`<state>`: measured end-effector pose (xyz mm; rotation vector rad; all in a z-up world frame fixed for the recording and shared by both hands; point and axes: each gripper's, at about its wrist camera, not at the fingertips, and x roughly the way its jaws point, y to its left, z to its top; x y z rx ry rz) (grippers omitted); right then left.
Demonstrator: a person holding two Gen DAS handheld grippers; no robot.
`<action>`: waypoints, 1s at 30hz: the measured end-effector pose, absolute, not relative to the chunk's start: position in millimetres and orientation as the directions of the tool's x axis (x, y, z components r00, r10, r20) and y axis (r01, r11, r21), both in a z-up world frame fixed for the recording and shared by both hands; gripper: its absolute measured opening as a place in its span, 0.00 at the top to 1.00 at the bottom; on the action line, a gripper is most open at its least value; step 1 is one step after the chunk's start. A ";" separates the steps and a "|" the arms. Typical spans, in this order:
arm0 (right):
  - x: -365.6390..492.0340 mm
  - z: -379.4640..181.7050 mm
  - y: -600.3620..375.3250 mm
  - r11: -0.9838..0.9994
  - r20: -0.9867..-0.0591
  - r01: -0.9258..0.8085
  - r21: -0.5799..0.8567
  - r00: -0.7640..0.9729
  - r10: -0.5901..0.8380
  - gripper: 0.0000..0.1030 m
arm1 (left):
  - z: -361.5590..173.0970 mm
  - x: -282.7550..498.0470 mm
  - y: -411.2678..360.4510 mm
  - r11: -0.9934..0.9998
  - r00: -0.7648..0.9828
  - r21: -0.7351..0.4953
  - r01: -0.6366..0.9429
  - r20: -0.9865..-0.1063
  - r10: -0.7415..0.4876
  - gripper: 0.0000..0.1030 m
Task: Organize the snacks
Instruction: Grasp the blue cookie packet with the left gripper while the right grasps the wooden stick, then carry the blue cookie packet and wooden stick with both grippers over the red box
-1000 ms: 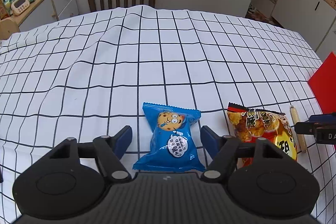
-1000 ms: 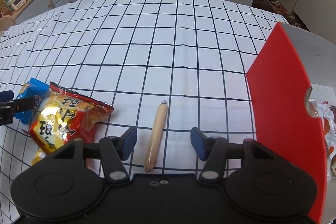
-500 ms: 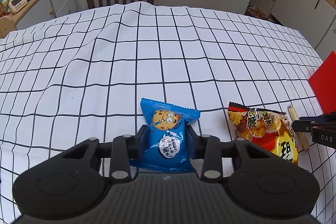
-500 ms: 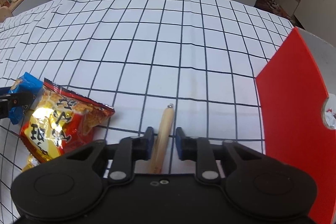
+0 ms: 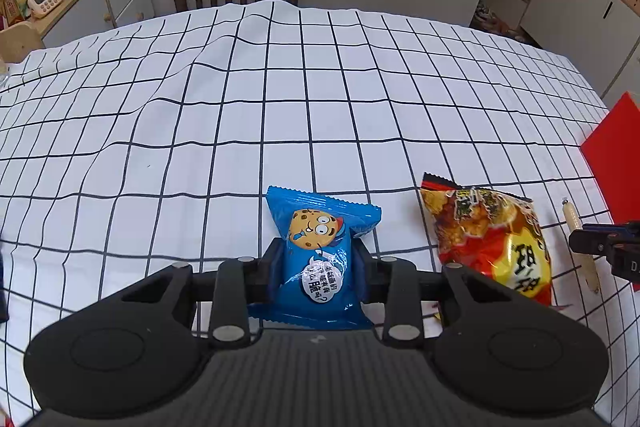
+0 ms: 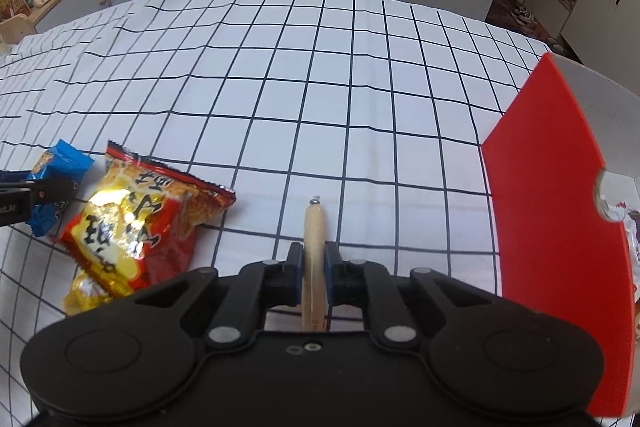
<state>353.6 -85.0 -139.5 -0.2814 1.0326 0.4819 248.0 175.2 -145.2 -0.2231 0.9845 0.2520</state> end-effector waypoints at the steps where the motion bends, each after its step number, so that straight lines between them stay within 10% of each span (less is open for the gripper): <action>1: 351.7 -137.3 -86.6 0.861 -0.870 -0.508 0.005 0.422 0.255 0.91 | -143.5 245.8 173.9 0.948 0.529 -0.075 -0.311 -0.842 0.107 0.67; 30: 288.3 -59.8 -151.7 0.850 -0.807 -0.505 0.150 0.434 0.400 0.91 | -73.7 176.1 122.3 0.936 0.580 -0.153 -0.318 -0.812 0.064 0.67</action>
